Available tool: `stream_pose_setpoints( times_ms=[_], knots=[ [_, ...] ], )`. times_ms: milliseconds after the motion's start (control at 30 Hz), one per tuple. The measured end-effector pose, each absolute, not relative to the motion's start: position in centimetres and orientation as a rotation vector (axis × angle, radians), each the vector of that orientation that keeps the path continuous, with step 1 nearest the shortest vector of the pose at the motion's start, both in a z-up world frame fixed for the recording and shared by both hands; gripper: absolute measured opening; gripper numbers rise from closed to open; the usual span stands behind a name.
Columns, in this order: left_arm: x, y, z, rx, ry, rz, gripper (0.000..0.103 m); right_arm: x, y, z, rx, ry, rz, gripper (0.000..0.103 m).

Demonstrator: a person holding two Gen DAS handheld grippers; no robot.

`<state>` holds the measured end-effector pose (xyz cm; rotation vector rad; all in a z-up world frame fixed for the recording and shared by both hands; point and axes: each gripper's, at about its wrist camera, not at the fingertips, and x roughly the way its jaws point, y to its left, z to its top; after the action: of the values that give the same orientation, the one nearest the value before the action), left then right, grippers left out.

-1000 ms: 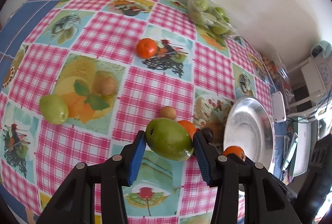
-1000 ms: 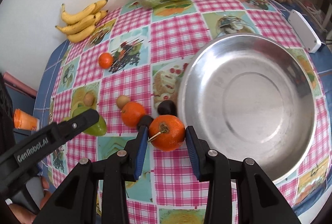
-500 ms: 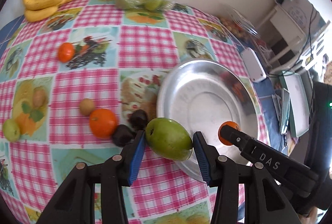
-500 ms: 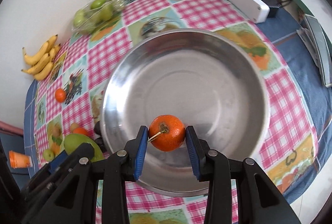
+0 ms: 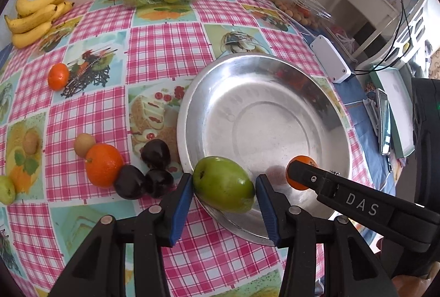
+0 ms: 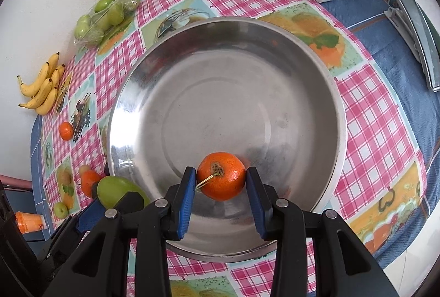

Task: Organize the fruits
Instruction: 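Release the green pear into the steel bowl while the right tool releases the tangerine there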

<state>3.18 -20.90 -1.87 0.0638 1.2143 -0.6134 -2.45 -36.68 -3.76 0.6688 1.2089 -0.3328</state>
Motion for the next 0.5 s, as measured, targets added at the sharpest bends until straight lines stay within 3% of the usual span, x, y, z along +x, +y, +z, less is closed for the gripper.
stream_pose_setpoints(
  times_ms=[500],
  knots=[
    [3.9,-19.4,-0.6,0.036,1.209,-0.577,0.051,-2.6,-36.7,-2.6,0.678,1.171,-0.334,0.040]
  ],
)
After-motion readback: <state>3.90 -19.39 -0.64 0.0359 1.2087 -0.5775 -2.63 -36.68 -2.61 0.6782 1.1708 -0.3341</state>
